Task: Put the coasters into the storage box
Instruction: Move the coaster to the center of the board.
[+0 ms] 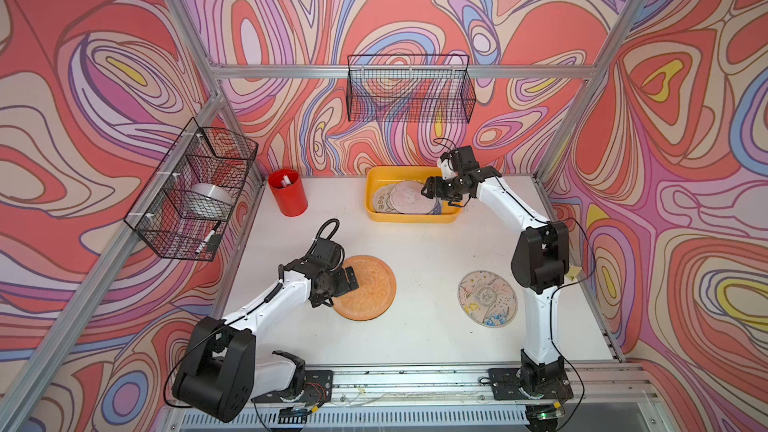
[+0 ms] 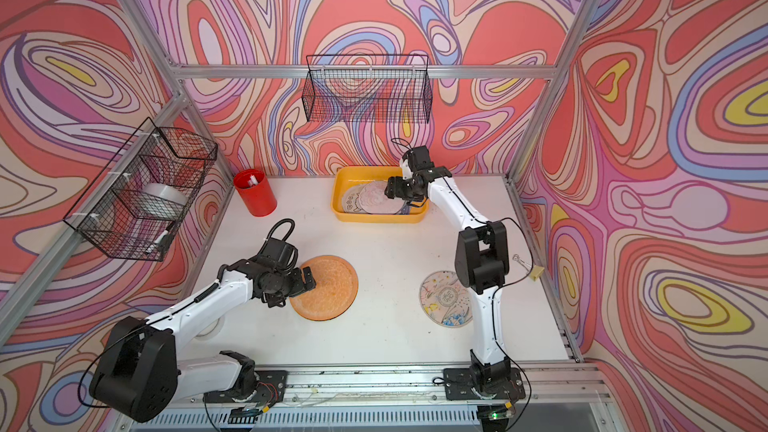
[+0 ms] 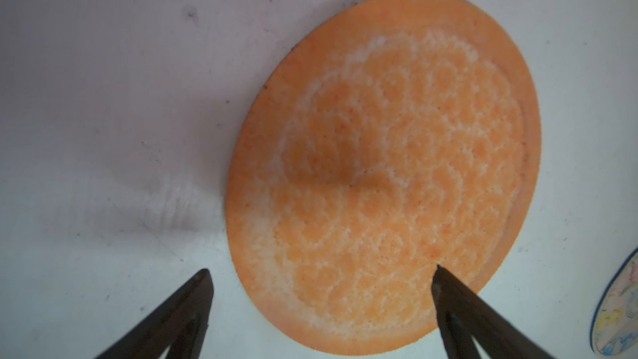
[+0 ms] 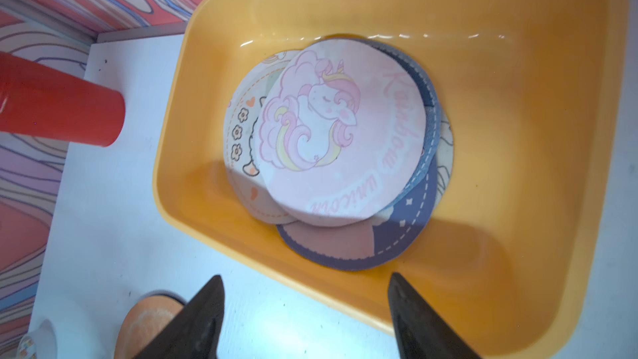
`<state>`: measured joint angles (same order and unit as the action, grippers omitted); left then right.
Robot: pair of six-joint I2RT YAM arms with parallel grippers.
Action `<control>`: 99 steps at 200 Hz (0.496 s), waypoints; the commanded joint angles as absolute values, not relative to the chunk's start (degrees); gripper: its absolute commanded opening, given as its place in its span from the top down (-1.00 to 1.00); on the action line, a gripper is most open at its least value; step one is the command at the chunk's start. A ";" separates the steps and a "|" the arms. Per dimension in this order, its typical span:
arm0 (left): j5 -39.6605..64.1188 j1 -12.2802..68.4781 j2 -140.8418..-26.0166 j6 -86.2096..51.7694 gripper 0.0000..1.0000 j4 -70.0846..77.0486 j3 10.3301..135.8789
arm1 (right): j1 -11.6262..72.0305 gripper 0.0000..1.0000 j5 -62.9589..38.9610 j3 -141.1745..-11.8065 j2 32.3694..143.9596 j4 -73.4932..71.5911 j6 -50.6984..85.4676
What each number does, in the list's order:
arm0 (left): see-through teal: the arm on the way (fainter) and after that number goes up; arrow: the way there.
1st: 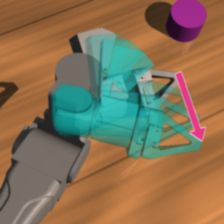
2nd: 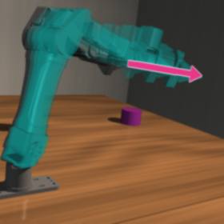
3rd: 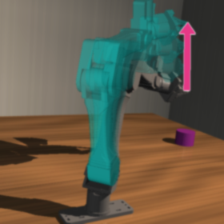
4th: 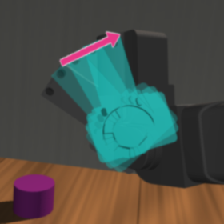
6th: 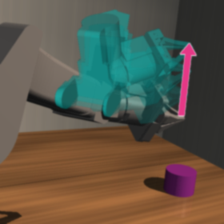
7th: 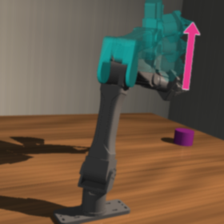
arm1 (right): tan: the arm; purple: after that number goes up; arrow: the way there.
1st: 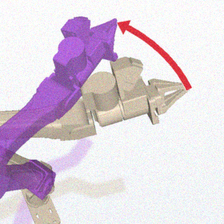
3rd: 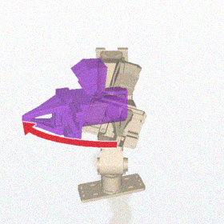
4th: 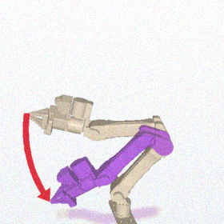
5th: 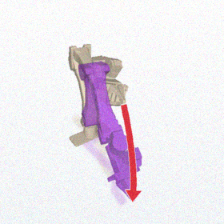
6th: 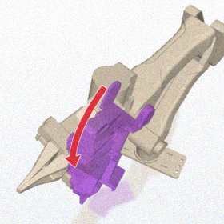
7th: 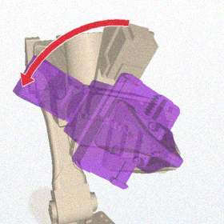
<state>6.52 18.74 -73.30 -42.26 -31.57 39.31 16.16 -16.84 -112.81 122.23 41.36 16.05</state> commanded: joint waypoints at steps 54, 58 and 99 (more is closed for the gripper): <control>10.94 15.82 -81.44 -40.08 -1.00 -23.04 38.44 | 19.01 -0.69 -24.87 -95.93 111.37 39.25 15.99; 11.72 15.78 -82.18 -40.08 -1.00 -22.68 38.71 | 19.28 -0.69 -25.28 -94.95 110.90 38.97 16.15; 16.32 17.16 -86.93 -40.44 -1.00 -20.99 41.63 | 22.94 -0.73 -27.77 -87.08 108.31 37.97 18.12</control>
